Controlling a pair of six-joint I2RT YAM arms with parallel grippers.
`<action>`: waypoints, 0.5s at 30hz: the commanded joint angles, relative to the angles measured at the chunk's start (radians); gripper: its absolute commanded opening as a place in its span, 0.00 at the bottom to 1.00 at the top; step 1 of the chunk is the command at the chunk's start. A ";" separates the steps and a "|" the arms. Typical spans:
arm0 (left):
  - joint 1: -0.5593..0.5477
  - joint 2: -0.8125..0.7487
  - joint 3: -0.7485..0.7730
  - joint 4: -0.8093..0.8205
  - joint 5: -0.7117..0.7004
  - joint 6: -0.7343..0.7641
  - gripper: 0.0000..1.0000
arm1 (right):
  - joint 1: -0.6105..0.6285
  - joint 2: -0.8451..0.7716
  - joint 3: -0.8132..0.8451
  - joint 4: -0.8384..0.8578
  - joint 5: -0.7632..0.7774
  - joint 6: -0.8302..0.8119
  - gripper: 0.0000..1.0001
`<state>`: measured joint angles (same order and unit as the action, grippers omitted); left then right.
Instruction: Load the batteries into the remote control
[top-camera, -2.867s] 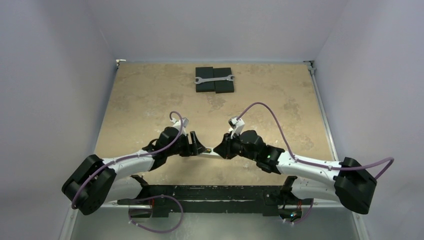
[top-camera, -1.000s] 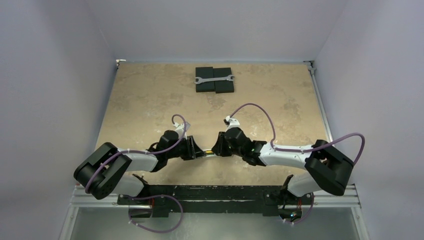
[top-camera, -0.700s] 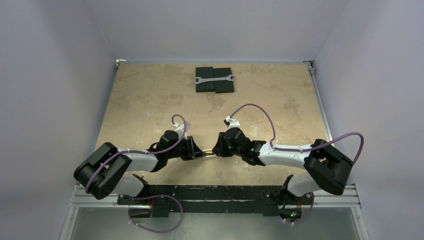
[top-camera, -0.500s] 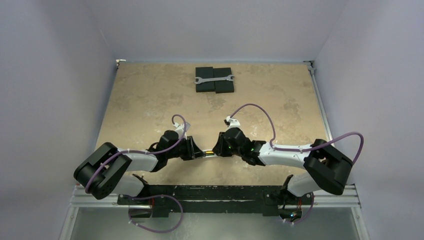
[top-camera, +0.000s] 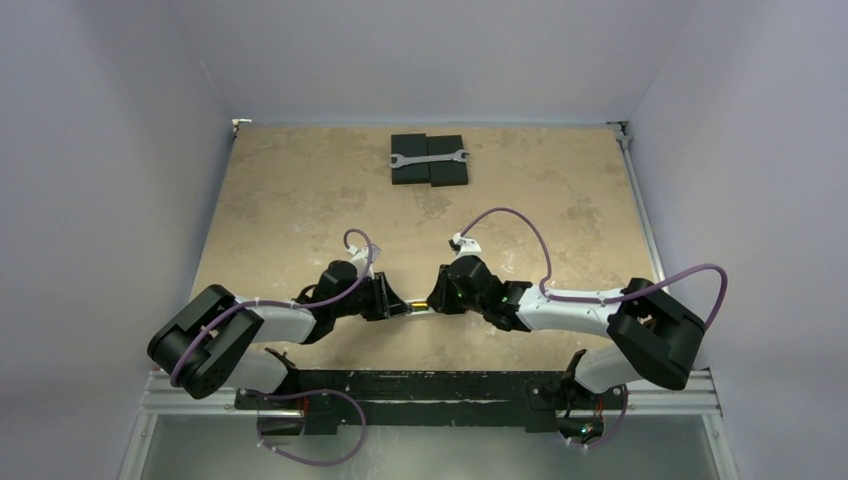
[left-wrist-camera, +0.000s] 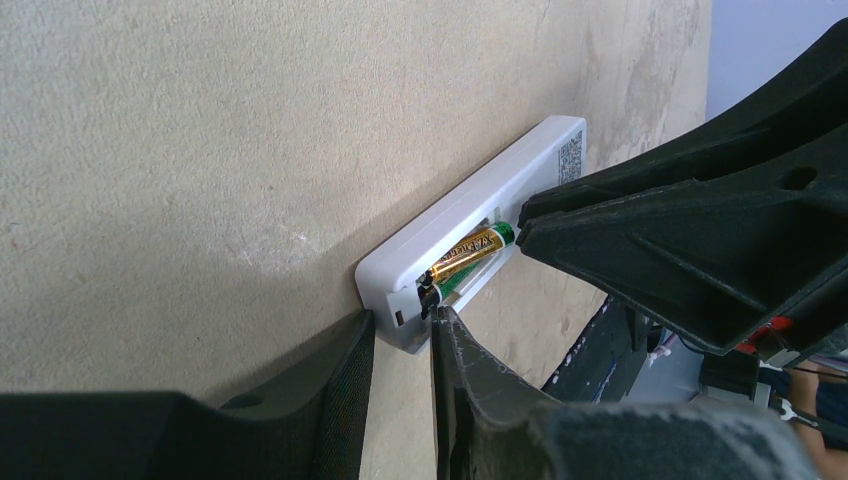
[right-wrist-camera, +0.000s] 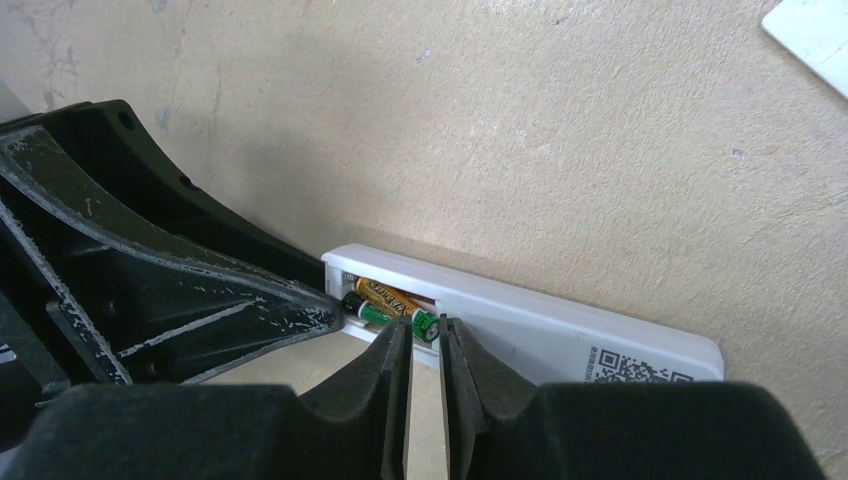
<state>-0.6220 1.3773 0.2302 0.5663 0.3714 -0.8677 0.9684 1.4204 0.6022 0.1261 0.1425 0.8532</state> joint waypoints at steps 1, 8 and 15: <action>0.003 0.012 0.020 0.027 0.015 0.025 0.25 | -0.002 0.000 0.021 -0.001 0.034 0.013 0.23; 0.002 0.017 0.023 0.028 0.017 0.023 0.26 | -0.001 0.022 0.022 0.023 0.005 0.012 0.23; 0.003 0.020 0.027 0.023 0.017 0.024 0.26 | 0.001 0.040 0.023 0.041 -0.021 0.013 0.22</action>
<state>-0.6216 1.3819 0.2321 0.5686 0.3737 -0.8680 0.9684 1.4509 0.6037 0.1524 0.1314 0.8555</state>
